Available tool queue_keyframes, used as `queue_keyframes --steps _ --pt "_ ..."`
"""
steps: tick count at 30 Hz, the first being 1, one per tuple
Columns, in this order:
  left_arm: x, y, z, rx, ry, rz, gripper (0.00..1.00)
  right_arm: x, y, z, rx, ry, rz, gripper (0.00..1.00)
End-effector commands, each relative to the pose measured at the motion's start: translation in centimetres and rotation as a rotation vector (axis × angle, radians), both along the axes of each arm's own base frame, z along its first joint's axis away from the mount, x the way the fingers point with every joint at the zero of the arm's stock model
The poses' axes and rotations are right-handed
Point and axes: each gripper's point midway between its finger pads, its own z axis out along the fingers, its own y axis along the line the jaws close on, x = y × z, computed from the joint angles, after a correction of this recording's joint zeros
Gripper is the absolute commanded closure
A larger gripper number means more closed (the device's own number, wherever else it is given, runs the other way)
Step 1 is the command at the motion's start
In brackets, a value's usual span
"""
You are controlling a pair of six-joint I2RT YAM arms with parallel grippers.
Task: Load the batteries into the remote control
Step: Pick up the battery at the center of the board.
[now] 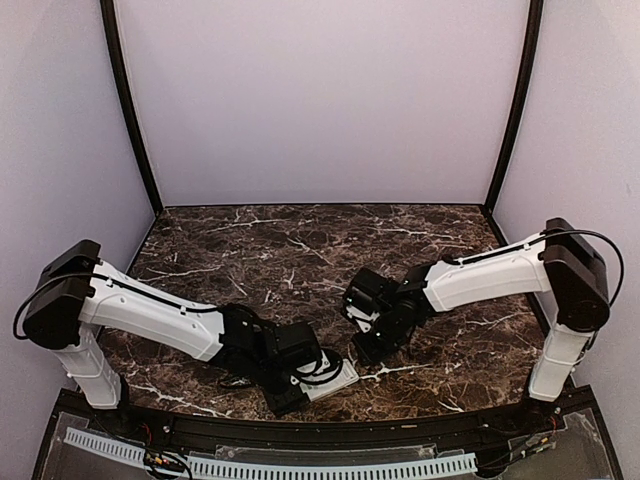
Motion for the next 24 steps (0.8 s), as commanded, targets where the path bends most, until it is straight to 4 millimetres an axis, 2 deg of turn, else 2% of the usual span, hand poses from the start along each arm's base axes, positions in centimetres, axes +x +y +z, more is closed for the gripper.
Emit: queue_keyframes --steps 1,8,14,17,21,24 --pt "-1.1 3.0 -0.8 0.092 0.036 0.010 0.34 -0.1 -0.3 -0.6 -0.065 -0.018 0.002 0.77" --pt "-0.9 3.2 -0.6 0.088 0.025 0.021 0.34 -0.8 -0.9 -1.4 -0.146 -0.039 0.003 0.84" --pt "-1.1 3.2 -0.7 0.089 0.037 0.022 0.35 -1.0 -0.8 -1.7 -0.161 -0.032 0.004 1.00" --pt "-1.2 3.2 -0.8 0.092 0.042 0.025 0.35 -0.8 -0.2 -0.8 -0.124 -0.040 -0.004 1.00" --pt "-1.1 3.2 -0.6 0.086 0.035 0.026 0.35 -0.3 1.7 1.6 0.008 -0.062 -0.013 1.00" --pt "-0.5 3.1 0.7 0.046 -0.006 0.045 0.35 0.0 2.9 3.3 0.122 -0.076 -0.017 1.00"
